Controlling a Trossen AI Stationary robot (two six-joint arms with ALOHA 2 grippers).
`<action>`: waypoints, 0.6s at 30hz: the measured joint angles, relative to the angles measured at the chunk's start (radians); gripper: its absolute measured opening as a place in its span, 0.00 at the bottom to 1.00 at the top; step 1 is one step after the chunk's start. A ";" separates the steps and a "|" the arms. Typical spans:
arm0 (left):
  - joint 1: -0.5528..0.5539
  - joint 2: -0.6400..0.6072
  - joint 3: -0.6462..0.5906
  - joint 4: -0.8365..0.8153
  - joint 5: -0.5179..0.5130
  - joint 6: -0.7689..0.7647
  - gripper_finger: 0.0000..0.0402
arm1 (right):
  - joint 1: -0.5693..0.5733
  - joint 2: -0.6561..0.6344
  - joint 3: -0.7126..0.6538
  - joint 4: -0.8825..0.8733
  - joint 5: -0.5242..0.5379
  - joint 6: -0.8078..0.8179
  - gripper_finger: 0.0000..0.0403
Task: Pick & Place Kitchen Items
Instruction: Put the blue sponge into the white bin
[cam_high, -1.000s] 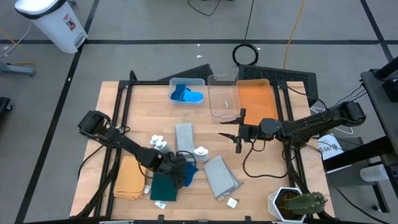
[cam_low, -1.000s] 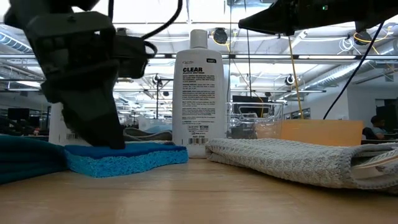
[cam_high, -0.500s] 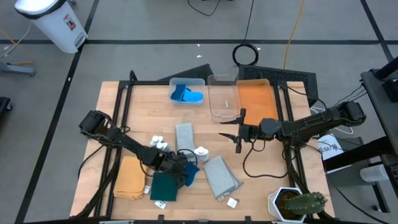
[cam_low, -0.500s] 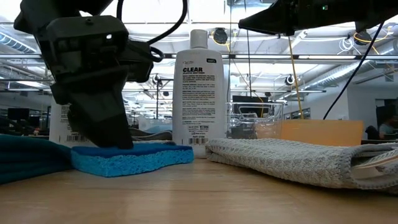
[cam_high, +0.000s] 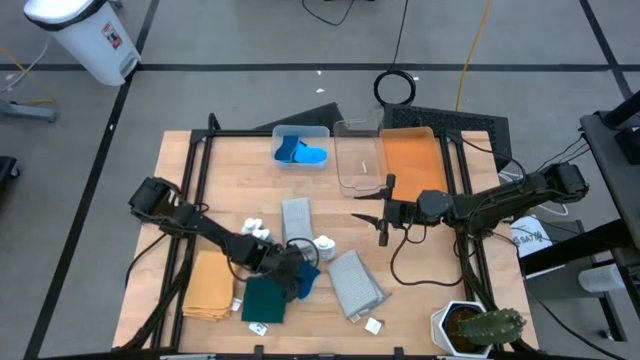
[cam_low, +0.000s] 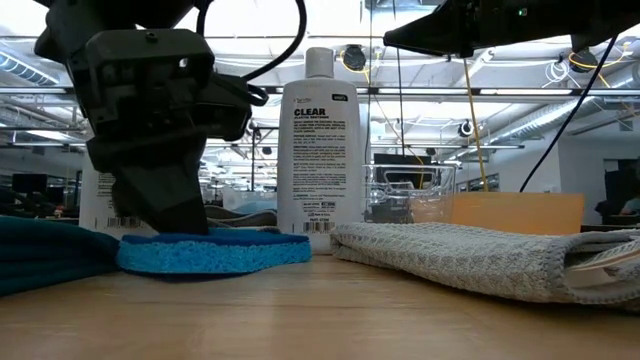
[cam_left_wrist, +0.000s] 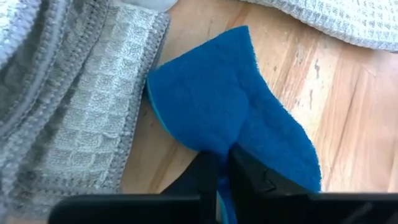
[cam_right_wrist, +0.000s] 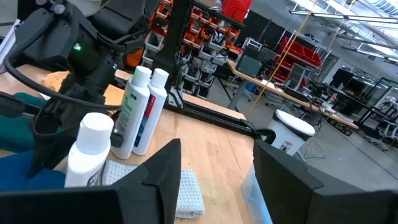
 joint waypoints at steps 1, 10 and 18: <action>0.003 0.000 0.000 0.002 0.008 0.006 0.03 | 0.000 0.000 0.000 0.000 0.000 0.000 0.42; 0.003 -0.065 -0.003 -0.002 0.017 0.048 0.02 | 0.000 0.000 0.000 -0.001 0.000 0.000 0.42; -0.017 -0.172 -0.003 0.022 -0.075 0.160 0.03 | 0.000 0.000 0.000 -0.018 0.000 0.003 0.42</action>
